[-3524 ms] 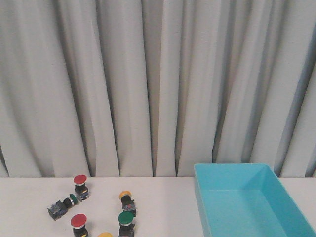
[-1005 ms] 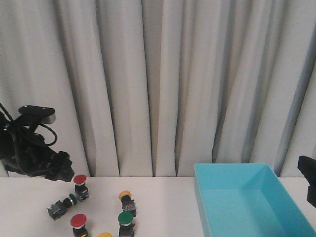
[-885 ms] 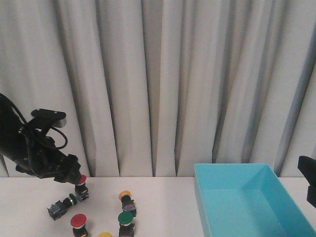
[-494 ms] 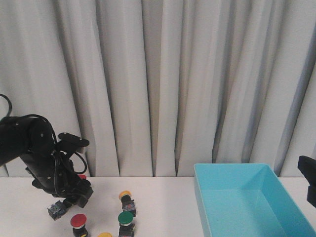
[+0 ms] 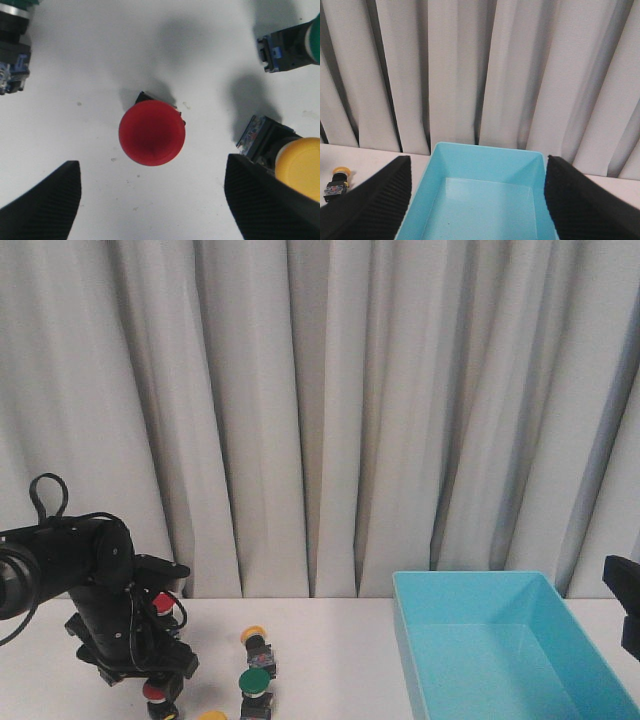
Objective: Pick red and yellow buttons and place in box
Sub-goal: 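Lower the left gripper over the red button, then close the left gripper on the red button cap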
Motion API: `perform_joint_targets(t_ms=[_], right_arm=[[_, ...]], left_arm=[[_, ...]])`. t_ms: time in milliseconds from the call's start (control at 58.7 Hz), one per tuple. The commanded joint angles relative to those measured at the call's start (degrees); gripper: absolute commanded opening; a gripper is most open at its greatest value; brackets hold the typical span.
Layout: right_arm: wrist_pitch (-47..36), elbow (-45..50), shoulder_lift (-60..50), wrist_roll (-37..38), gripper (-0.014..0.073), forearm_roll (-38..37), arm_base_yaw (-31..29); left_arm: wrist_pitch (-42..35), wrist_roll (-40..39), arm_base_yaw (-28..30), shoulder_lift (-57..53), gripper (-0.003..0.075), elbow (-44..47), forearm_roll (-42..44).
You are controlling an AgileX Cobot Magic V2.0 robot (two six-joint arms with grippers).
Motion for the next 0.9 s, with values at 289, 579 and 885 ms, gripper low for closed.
perform_joint_targets(t_ms=[289,579,885], right_arm=[[-4.47,-1.96,0.01,-0.48,0.0544,0.00,0.05],[-4.47,-1.96,0.01,-0.48,0.0544,0.00,0.05],[-4.47,-1.96,0.01,-0.48,0.0544,0.00,0.05]], left_arm=[[-4.29,-1.14,-0.27,-1.03,0.0554,-1.72,-0.28],[-8.41,-1.03,-0.27,-1.03,0.0554,-1.72,-0.28],[-9.60,-0.43,-0.20,-0.98,0.0551,-1.72,-0.16]])
